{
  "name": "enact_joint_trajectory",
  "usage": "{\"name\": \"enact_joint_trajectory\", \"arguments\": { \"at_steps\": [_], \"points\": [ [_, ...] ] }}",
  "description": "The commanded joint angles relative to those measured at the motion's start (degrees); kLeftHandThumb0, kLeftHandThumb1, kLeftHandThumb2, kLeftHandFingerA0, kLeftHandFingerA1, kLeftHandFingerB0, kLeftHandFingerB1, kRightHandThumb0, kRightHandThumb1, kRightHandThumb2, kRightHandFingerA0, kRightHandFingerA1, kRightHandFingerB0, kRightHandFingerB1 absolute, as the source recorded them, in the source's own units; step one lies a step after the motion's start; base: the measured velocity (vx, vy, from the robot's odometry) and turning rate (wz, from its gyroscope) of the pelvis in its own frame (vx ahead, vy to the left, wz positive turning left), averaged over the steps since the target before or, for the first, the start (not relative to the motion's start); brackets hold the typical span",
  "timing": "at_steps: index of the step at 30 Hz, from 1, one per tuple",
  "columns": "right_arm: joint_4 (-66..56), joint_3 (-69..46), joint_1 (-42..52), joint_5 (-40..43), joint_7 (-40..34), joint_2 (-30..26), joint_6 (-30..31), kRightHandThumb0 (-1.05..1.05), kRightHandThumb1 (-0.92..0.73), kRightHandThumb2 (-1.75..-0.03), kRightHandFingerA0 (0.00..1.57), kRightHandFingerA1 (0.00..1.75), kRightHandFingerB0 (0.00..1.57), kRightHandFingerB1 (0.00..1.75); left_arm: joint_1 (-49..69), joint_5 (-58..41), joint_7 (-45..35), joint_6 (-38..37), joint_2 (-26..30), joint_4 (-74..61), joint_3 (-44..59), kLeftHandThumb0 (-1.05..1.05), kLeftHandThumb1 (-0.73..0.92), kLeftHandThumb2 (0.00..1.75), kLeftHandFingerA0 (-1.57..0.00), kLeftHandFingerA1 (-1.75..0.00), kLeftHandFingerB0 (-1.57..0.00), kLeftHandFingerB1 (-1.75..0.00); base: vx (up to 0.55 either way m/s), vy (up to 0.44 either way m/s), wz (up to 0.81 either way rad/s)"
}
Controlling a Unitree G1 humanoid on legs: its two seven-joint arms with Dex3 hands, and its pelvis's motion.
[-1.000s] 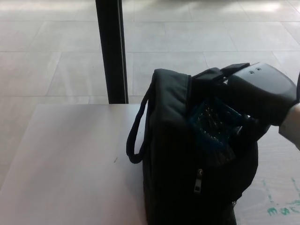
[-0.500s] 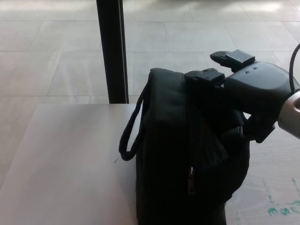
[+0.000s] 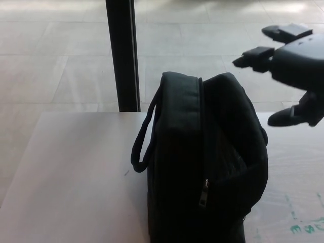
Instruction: The robot uses its right hand to pick up the cube kept on the middle of the desk and put it inside the bag next to it
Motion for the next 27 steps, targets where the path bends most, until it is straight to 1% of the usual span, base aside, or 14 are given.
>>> {"name": "enact_joint_trajectory", "arguments": {
  "at_steps": [1, 3, 6, 7, 9, 11, 12, 14, 15, 20, 21, 23, 26, 27],
  "points": [
    [-3.3, -12.6, 1.8, 9.6, 0.5, 0.7, 7.9, -0.68, -0.5, -0.84, 0.08, 0.48, 0.24, 0.44, 0.7, -0.8, -0.4, 1.6, 0.6, -0.1, 1.1, -0.47, 0.63, 0.58, -0.34, -0.54, -0.47, -0.48, 0.0, 0.0, 0.0],
    [-6.5, -20.9, 5.7, 12.3, -1.1, 0.8, 9.7, -0.64, -0.51, -0.85, 0.15, 0.5, 0.27, 0.46, 0.9, 0.2, -0.7, -0.5, 0.9, 0.6, 0.2, -0.56, 0.48, 0.87, -0.3, -0.59, -0.39, -0.57, 0.0, 0.0, 0.0],
    [-8.6, -28.7, 10.3, 14.6, -2.4, 1.8, 10.7, -0.5, -0.63, -0.58, 0.33, 0.47, 0.42, 0.36, 1.7, -0.4, -0.8, -0.7, 0.8, 0.0, 0.8, -0.5, 0.47, 0.89, -0.28, -0.58, -0.42, -0.6, 0.0, 0.0, 0.0],
    [-9.2, -31.5, 12.1, 15.3, -2.6, 2.5, 11.8, -0.49, -0.62, -0.58, 0.34, 0.46, 0.43, 0.37, 1.9, -0.6, -0.6, -0.4, 0.6, -0.2, 1.1, -0.47, 0.65, 0.59, -0.34, -0.54, -0.46, -0.48, 0.0, 0.0, 0.0],
    [-10.0, -37.0, 16.3, 16.9, -2.6, 3.3, 12.1, -0.46, -0.64, -0.6, 0.38, 0.46, 0.42, 0.4, 2.0, -0.9, -0.1, 0.6, 0.4, -0.5, 1.5, -0.44, 0.65, 0.58, -0.36, -0.54, -0.48, -0.49, 0.0, 0.0, 0.0],
    [-10.1, -40.4, 19.3, 17.8, -2.8, 3.8, 11.8, -0.45, -0.63, -0.59, 0.38, 0.45, 0.4, 0.39, 1.7, -0.7, 0.0, 0.7, 0.4, -0.3, 1.3, -0.47, 0.47, 0.88, -0.29, -0.59, -0.43, -0.61, 0.0, 0.0, 0.0],
    [-9.5, -43.6, 22.8, 17.3, -4.3, 4.7, 11.2, -0.52, -0.48, -0.84, 0.38, 0.57, 0.31, 0.5, 1.5, -0.1, -0.1, -0.2, 0.7, -0.2, 0.7, -0.48, 0.67, 0.58, -0.35, -0.52, -0.46, -0.48, 0.0, 0.0, 0.0],
    [-6.8, -49.5, 29.4, 17.8, -7.7, 6.7, 7.8, -0.42, -0.45, -0.82, 0.4, 0.59, 0.31, 0.5, 1.2, -0.4, -0.3, -0.3, 0.5, 0.5, 0.9, -0.48, 0.64, 0.58, -0.34, -0.53, -0.46, -0.48, 0.0, 0.0, 0.0],
    [-5.1, -52.0, 31.8, 18.1, -9.3, 8.0, 7.1, -0.39, -0.62, -0.57, 0.46, 0.47, 0.43, 0.38, 1.1, -0.6, -0.4, -0.2, 0.4, 0.6, 1.0, -0.47, 0.64, 0.58, -0.34, -0.54, -0.47, -0.49, 0.0, 0.0, 0.0],
    [4.3, -59.3, 40.5, 19.0, -18.0, 11.8, 1.0, -0.39, -0.61, -0.57, 0.53, 0.54, 0.45, 0.41, 1.9, -1.1, 0.3, 1.0, -0.1, 0.0, 1.6, -0.44, 0.63, 0.58, -0.38, -0.54, -0.51, -0.48, 0.0, 0.0, 0.0],
    [6.1, -60.2, 42.2, 19.2, -19.3, 12.4, -0.3, -0.5, -0.51, -0.82, 0.45, 0.6, 0.36, 0.5, 1.9, -1.2, 0.5, 1.2, -0.1, -0.1, 1.7, -0.44, 0.63, 0.58, -0.38, -0.55, -0.51, -0.49, 0.0, 0.0, 0.0],
    [13.3, -64.9, 47.8, 21.0, -25.2, 15.9, -4.9, -0.48, -0.64, -0.59, 0.48, 0.51, 0.37, 0.38, 1.3, -1.7, 0.7, 2.5, -0.4, 0.2, 2.2, -0.45, 0.45, 0.87, -0.3, -0.59, -0.43, -0.61, 0.0, 0.0, 0.0],
    [16.4, -65.1, 49.3, 17.6, -31.5, 16.6, -3.9, -0.5, -0.67, -0.6, 0.51, 0.45, 0.38, 0.35, 1.4, -0.8, 0.6, 1.0, -0.2, -0.1, 1.3, -0.48, 0.47, 0.88, -0.3, -0.59, -0.42, -0.61, 0.0, 0.0, 0.0],
    [15.9, -65.7, 50.1, 16.7, -33.0, 17.8, -2.1, -0.48, -0.68, -0.6, 0.5, 0.45, 0.36, 0.34, 1.1, -0.9, 0.6, 1.4, -0.3, 0.4, 1.4, -0.45, 0.65, 0.59, -0.35, -0.53, -0.45, -0.49, 0.0, 0.0, 0.0]
  ]
}}
